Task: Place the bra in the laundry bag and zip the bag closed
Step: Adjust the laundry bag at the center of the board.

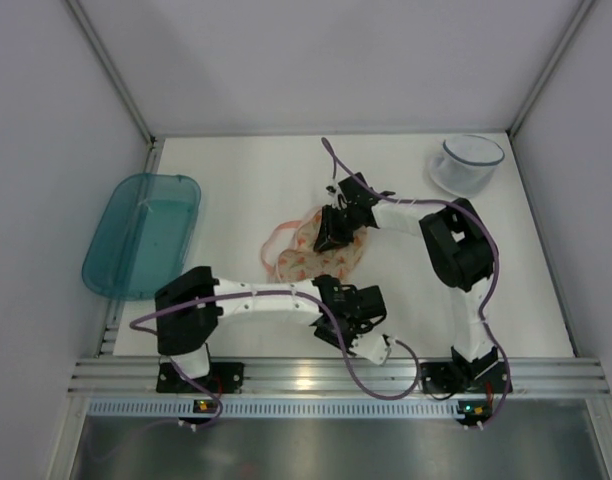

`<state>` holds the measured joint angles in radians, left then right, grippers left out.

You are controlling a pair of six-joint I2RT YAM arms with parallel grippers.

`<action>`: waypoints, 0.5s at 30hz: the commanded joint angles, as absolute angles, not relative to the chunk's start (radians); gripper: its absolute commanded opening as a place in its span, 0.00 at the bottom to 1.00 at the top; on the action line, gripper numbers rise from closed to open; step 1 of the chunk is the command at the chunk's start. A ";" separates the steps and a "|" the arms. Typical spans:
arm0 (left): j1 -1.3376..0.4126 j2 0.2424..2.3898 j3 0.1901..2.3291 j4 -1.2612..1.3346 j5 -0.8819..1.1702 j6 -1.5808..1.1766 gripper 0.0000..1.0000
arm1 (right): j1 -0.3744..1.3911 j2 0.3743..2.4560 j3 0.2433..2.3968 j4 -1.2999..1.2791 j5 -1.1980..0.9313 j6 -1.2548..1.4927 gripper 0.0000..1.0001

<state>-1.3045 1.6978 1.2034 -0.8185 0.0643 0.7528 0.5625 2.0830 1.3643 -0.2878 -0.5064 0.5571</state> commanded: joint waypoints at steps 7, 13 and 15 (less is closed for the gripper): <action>-1.364 1.960 1.431 -0.939 -0.219 0.853 0.43 | 0.549 2.183 1.361 -0.385 -0.316 0.506 0.26; -1.367 2.069 1.460 -0.999 -0.342 0.874 0.45 | 0.549 2.194 1.365 -0.388 -0.316 0.502 0.25; -1.367 2.095 1.465 -1.012 -0.356 0.865 0.46 | 0.551 2.198 1.370 -0.393 -0.314 0.502 0.25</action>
